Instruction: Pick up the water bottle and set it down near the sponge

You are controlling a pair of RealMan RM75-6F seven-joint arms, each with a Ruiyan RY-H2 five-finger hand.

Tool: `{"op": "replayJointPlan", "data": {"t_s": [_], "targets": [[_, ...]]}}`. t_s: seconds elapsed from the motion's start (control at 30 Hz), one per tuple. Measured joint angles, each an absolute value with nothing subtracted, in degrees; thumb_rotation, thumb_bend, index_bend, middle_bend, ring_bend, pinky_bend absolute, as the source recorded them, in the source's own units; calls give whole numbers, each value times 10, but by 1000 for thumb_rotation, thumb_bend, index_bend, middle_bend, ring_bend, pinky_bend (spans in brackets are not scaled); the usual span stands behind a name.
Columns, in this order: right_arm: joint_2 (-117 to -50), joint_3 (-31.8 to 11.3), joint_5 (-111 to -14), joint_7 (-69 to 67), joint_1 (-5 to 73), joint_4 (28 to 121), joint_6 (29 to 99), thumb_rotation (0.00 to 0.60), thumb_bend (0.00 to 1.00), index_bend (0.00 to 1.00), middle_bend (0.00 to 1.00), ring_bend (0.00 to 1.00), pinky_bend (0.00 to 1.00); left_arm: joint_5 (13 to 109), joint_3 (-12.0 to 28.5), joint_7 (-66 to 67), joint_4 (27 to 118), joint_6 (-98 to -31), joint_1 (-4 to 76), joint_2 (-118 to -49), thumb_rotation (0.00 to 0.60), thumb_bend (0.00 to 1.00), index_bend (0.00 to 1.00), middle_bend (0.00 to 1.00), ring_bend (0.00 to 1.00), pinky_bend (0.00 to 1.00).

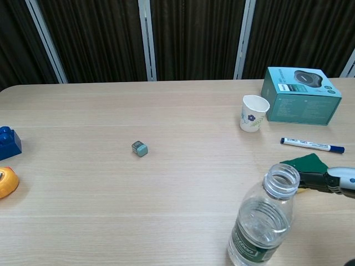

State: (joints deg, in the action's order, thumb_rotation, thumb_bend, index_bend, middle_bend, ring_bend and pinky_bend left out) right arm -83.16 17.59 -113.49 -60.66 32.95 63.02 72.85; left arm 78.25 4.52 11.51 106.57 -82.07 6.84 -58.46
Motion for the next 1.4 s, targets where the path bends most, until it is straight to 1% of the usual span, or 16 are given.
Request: {"op": "replayJointPlan", "data": {"t_s": [0.53,0.73,1.0,1.13,1.3,1.4], "targets": [[-864,177,-1113,-588,351,673,693,600,0,0,0,0,0,779,44,109,1065,-815,71,-581,600,0,0,0,0,0],[-881,166,-1086,-576,354,687,675,600,0,0,1,0,0,778,44,104,1063,-814,72,-580,600,0,0,0,0,0],[-895,156,-1063,-567,357,696,663,600,0,8,46,0,0,775,44,103,1062,-811,74,-580,600,0,0,0,0,0],[-898,156,-1060,-568,360,701,659,600,0,56,91,11,0,774,44,103,1062,-810,74,-579,600,0,0,0,0,0],[-904,156,-1061,-564,363,701,658,600,0,142,186,88,8,772,45,102,1062,-809,75,-579,600,0,0,0,0,0],[-910,154,-1057,-561,363,698,656,600,0,202,237,128,44,771,45,102,1061,-808,75,-579,600,0,0,0,0,0]]}}
